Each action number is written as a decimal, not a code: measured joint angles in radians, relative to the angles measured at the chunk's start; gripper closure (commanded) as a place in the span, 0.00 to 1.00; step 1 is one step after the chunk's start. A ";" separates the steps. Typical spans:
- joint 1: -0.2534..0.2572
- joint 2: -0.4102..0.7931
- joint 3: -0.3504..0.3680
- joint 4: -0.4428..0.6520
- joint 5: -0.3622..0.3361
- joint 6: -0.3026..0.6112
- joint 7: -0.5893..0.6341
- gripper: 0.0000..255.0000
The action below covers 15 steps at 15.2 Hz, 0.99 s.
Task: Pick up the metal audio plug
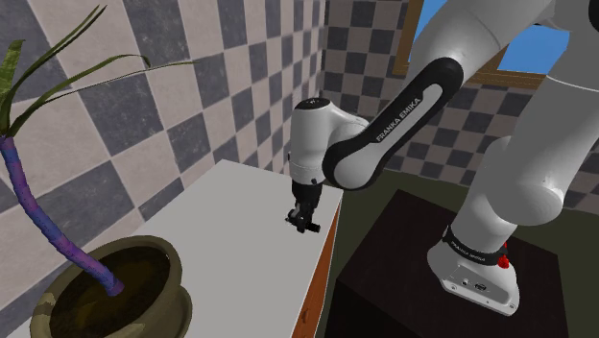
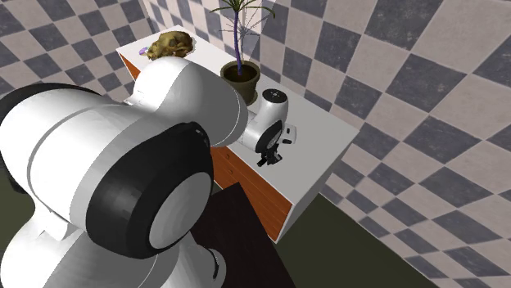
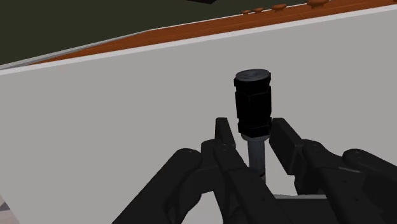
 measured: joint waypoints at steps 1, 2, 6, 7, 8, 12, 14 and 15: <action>-0.002 -0.002 -0.003 0.000 -0.001 -0.001 0.000 1.00; -0.002 -0.001 -0.003 0.000 -0.001 0.000 0.001 1.00; -0.002 -0.002 -0.002 0.000 0.000 0.001 -0.001 1.00; -0.001 -0.002 -0.002 0.000 0.001 0.001 -0.002 1.00; -0.001 0.000 -0.001 0.001 -0.001 0.000 0.001 1.00; 0.004 -0.033 -0.001 0.012 0.018 -0.043 -0.011 1.00; 0.005 -0.059 -0.004 0.015 0.030 -0.072 -0.022 1.00; 0.008 -0.072 -0.004 0.020 0.036 -0.088 -0.024 1.00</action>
